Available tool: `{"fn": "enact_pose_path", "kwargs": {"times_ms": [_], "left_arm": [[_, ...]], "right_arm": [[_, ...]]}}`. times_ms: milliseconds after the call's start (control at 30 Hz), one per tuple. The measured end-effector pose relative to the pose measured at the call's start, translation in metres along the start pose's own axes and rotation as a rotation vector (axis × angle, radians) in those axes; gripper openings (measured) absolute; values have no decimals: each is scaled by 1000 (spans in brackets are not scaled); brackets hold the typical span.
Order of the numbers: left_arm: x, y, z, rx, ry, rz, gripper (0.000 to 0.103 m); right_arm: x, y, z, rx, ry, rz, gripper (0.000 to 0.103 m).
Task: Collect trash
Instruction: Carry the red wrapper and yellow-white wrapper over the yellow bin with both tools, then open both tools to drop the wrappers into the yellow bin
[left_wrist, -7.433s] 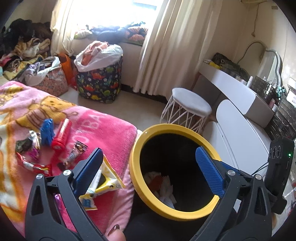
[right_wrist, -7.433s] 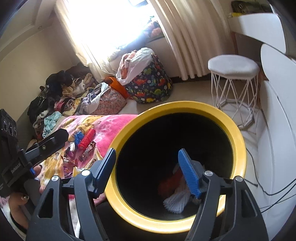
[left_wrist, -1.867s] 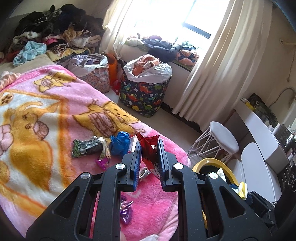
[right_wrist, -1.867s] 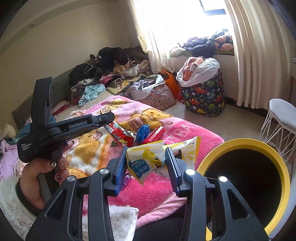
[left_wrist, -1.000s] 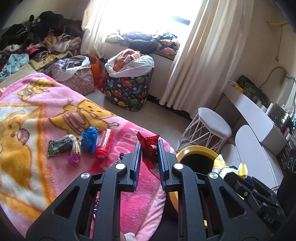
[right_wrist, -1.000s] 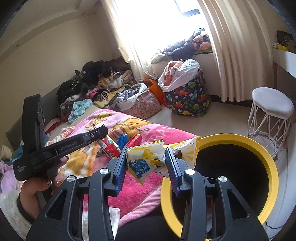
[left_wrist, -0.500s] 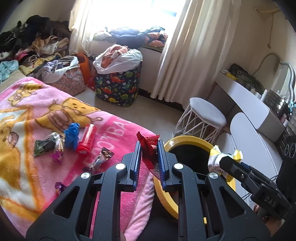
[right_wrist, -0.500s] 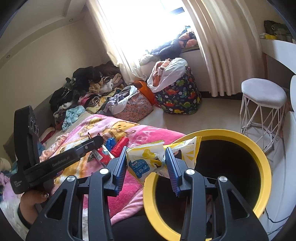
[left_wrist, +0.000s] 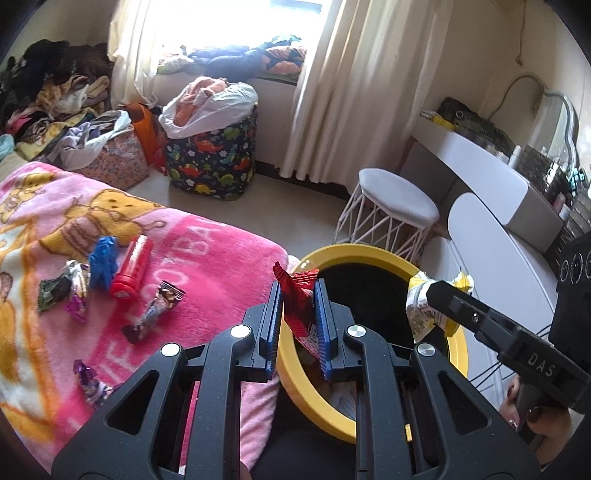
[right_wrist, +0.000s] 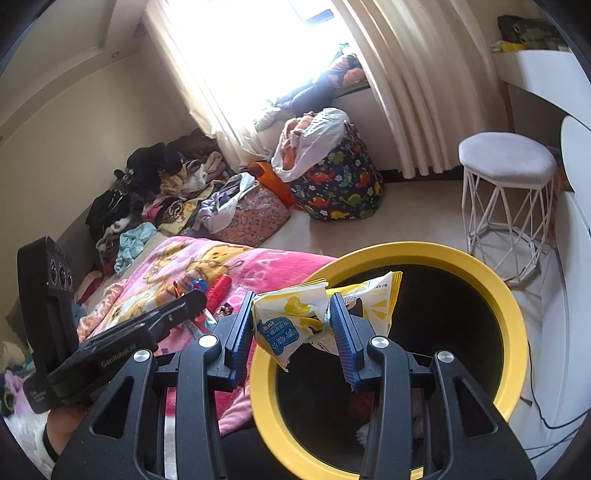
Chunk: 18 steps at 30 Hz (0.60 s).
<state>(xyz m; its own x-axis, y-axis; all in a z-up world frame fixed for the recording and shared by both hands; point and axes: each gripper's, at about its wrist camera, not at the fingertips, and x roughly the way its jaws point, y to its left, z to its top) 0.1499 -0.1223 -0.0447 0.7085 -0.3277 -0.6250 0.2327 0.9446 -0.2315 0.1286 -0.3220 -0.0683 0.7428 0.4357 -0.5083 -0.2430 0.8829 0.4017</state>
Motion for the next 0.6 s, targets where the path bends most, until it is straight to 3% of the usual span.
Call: {"fn": "enact_pose_path", "kwargs": {"times_ms": [600], "left_arm": [[35, -18, -10, 35, 85, -45, 12]], "right_arm": [[9, -33, -9, 79, 26, -33, 39]]}}
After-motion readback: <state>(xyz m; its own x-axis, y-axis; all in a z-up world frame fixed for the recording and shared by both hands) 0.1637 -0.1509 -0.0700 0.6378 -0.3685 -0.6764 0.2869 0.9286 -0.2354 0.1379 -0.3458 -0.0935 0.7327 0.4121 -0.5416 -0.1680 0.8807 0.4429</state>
